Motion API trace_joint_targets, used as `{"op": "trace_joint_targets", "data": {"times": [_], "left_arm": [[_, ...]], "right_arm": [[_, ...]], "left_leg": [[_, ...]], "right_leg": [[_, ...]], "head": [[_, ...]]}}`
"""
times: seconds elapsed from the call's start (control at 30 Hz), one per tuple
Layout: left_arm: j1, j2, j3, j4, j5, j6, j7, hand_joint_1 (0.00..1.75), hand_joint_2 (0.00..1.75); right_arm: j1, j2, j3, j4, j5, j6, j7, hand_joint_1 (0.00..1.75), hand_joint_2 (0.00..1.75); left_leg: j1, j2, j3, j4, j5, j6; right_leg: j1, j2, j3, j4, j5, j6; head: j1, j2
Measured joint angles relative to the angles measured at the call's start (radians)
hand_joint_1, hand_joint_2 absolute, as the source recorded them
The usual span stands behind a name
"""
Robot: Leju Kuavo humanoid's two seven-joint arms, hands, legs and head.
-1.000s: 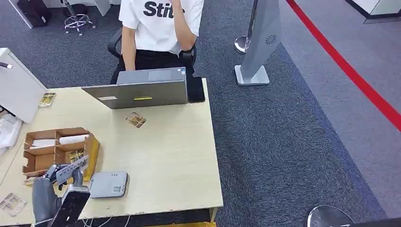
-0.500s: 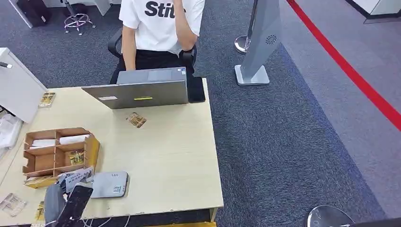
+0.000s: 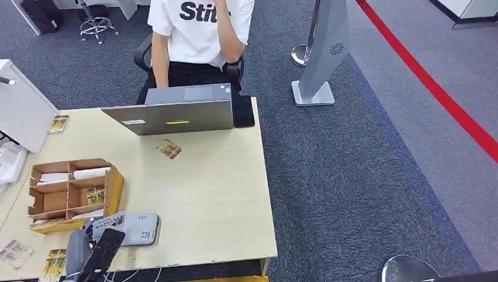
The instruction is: Pass the card to the sensor for recognition and then transmit it.
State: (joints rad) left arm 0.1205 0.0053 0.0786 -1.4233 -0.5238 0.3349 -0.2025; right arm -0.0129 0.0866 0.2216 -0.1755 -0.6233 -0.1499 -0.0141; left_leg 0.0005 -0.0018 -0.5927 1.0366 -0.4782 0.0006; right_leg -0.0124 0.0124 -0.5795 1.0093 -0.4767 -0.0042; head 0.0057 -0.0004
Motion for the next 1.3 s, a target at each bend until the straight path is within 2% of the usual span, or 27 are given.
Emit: {"op": "trace_joint_targets", "data": {"times": [0.13, 0.27, 0.47, 0.67, 0.77, 0.93, 1.1, 1.17, 1.3], "left_arm": [[0.0, 0.0, 0.0, 0.001, 0.0, -0.001, 0.001, 1.75, 1.75], [-0.019, -0.001, 0.0, 0.061, -0.01, -0.012, 0.009, 1.75, 1.75], [-0.027, 0.0, -0.001, 0.064, -0.072, 0.003, -0.003, 1.75, 1.75], [-0.038, 0.016, -0.024, -0.044, -0.121, 0.016, -0.004, 1.75, 1.75], [-0.067, 0.04, -0.046, -0.11, -0.155, 0.025, -0.015, 1.75, 1.75], [-0.163, 0.096, -0.071, -0.179, -0.199, 0.027, 0.01, 1.75, 1.75], [-0.324, 0.167, -0.085, -0.154, -0.26, -0.02, 0.105, 1.75, 1.75], [-0.402, 0.19, -0.093, -0.11, -0.267, -0.047, 0.117, 1.75, 1.75], [-0.59, 0.252, -0.101, 0.078, -0.27, -0.08, 0.118, 1.75, 1.75]], "right_arm": [[0.0, 0.0, 0.0, 0.0, 0.0, 0.0, 0.0, 0.0, 1.75], [-0.001, 0.0, 0.0, 0.0, 0.002, 0.005, 0.003, 0.0, 1.75], [-0.001, 0.0, 0.0, 0.0, 0.004, 0.005, 0.005, 0.0, 1.75], [0.0, 0.0, 0.001, 0.0, 0.017, 0.008, -0.003, 0.0, 1.75], [0.0, 0.0, 0.004, 0.0, 0.022, 0.01, -0.006, 0.0, 1.75], [0.0, 0.0, 0.01, 0.0, 0.038, 0.011, -0.004, 0.0, 1.75], [-0.005, 0.0, 0.028, 0.0, 0.067, 0.018, 0.005, 0.0, 1.75], [-0.005, -0.002, 0.034, 0.001, 0.076, 0.028, 0.008, 0.0, 1.75], [-0.013, -0.007, 0.056, 0.0, 0.091, 0.046, 0.008, 0.0, 1.75]], "left_leg": [[0.0, 0.0, 0.0, 0.0, 0.0, 0.0], [0.0, -0.001, 0.0, 0.0, 0.0, 0.0], [0.0, -0.001, 0.001, 0.0, 0.001, 0.0], [0.0, -0.001, 0.001, 0.0, 0.001, 0.0], [0.0, -0.002, 0.001, 0.0, 0.001, 0.0], [0.0, -0.002, 0.001, 0.0, 0.002, -0.001], [0.001, -0.003, 0.001, 0.0, 0.004, -0.003], [0.001, -0.003, 0.001, 0.0, 0.005, -0.002], [0.001, -0.002, 0.0, 0.0, 0.007, -0.003]], "right_leg": [[0.0, 0.0, 0.0, 0.0, 0.0, 0.0], [0.0, -0.001, 0.001, 0.0, 0.0, 0.0], [0.0, -0.001, 0.001, 0.0, 0.0, 0.0], [0.0, -0.001, 0.001, 0.0, 0.0, 0.0], [0.0, -0.001, 0.001, 0.0, 0.0, 0.0], [0.0, -0.002, 0.001, 0.0, 0.001, 0.0], [0.001, -0.002, 0.001, 0.001, 0.003, -0.002], [0.001, -0.002, 0.0, 0.001, 0.003, -0.002], [0.002, -0.001, -0.001, 0.001, 0.005, -0.004]], "head": [[0.0, 0.0], [0.0, 0.0], [0.0, 0.0], [0.0, 0.0], [0.0, 0.0], [0.0, 0.0], [0.0, 0.0], [0.0, 0.0], [0.0, 0.0]]}}
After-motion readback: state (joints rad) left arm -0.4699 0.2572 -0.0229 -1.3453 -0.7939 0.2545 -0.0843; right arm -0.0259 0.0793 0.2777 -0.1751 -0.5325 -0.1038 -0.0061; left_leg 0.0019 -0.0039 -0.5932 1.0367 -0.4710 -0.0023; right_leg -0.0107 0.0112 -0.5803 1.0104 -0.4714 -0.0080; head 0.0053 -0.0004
